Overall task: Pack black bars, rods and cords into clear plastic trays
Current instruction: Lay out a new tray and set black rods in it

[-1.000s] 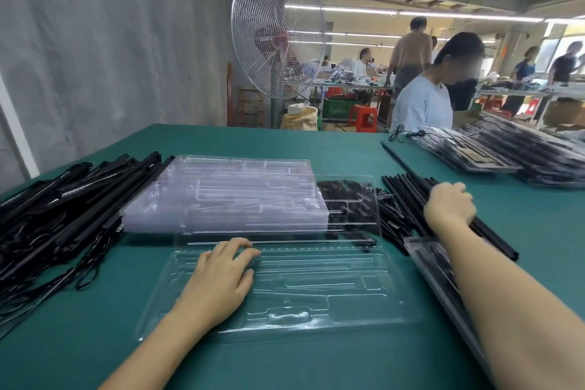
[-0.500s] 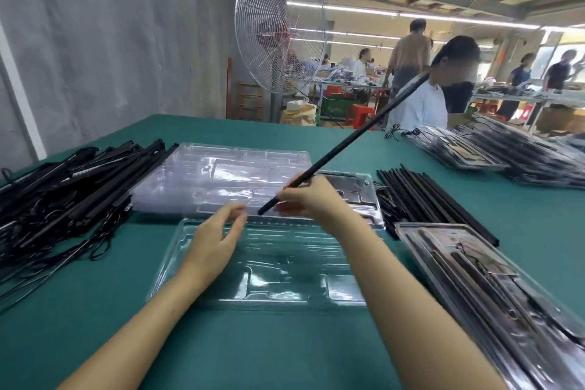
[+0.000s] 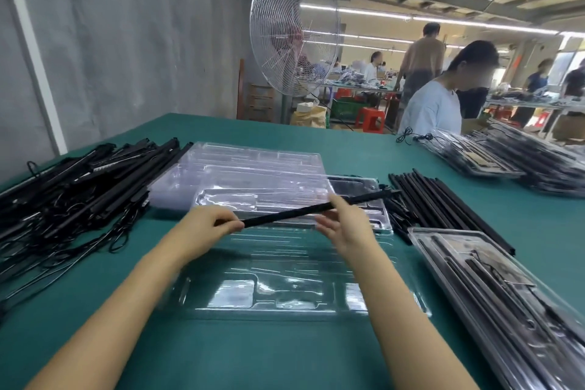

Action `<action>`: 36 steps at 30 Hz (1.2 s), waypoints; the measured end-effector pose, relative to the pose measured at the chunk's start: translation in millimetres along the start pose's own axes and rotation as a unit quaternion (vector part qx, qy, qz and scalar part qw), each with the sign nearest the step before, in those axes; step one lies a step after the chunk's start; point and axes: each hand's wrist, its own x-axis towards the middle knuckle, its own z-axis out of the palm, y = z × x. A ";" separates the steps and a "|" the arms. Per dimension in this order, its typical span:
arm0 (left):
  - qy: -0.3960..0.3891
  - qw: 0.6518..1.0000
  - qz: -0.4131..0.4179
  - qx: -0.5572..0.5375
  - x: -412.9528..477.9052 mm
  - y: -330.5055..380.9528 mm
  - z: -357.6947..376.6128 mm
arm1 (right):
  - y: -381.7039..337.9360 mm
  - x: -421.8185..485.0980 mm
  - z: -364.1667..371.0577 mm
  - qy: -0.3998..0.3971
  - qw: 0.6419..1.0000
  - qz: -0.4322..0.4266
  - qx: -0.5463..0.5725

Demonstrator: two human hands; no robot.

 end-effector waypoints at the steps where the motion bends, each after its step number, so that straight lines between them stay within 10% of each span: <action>1: -0.003 1.000 -0.010 0.001 -0.2 -3.0 -3.8 | -4.9 2.3 -8.4 0.029 0.999 0.002 0.020; 14: -0.011 0.998 -0.057 0.029 -3.0 -28.0 -28.9 | -17.3 14.1 -67.2 0.118 0.992 0.006 -0.034; 23: -0.008 0.993 -0.065 0.094 -3.6 -37.4 -22.7 | -23.5 11.4 -81.2 0.107 0.912 0.014 -0.396; 36: 0.102 0.987 -0.116 0.045 -1.8 -50.4 -4.9 | -37.5 14.6 -91.3 0.170 0.900 -0.040 -0.400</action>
